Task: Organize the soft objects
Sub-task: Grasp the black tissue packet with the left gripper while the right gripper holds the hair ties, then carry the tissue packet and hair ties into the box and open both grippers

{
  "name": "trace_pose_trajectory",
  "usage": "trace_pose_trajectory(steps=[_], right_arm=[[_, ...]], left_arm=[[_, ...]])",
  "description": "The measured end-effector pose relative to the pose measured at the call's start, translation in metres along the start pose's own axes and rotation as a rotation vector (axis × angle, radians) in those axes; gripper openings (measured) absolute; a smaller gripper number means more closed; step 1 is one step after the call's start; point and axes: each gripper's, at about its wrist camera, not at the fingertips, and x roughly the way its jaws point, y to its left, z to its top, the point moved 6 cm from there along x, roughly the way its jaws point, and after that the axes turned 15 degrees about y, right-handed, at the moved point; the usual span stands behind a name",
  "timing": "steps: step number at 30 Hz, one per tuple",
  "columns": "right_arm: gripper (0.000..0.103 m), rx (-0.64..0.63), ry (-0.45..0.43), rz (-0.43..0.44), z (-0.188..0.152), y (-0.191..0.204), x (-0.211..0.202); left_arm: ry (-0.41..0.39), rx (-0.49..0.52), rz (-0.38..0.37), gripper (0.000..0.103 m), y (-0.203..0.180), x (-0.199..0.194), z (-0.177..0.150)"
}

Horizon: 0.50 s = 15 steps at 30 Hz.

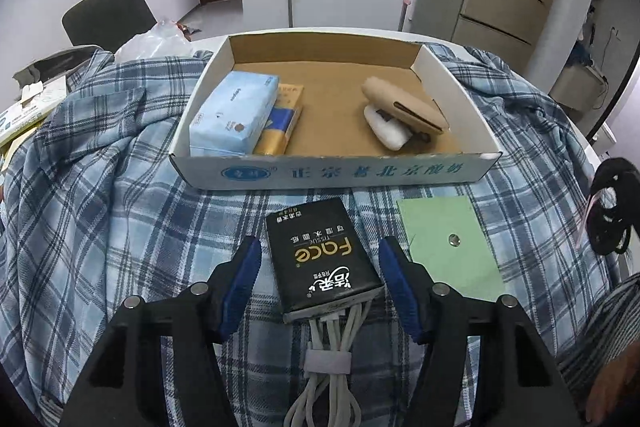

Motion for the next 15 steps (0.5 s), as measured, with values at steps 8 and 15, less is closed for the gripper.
trace_pose_trajectory(steps=[8, 15], right_arm=[[0.01, 0.011, 0.015, 0.023, 0.0, -0.003, 0.005], [0.011, 0.013, 0.016, 0.023, 0.0, -0.003, 0.005]], left_arm=[[-0.002, 0.021, -0.019, 0.046, -0.002, 0.002, -0.002], [-0.12, 0.09, -0.027, 0.045, -0.005, -0.039, -0.023]])
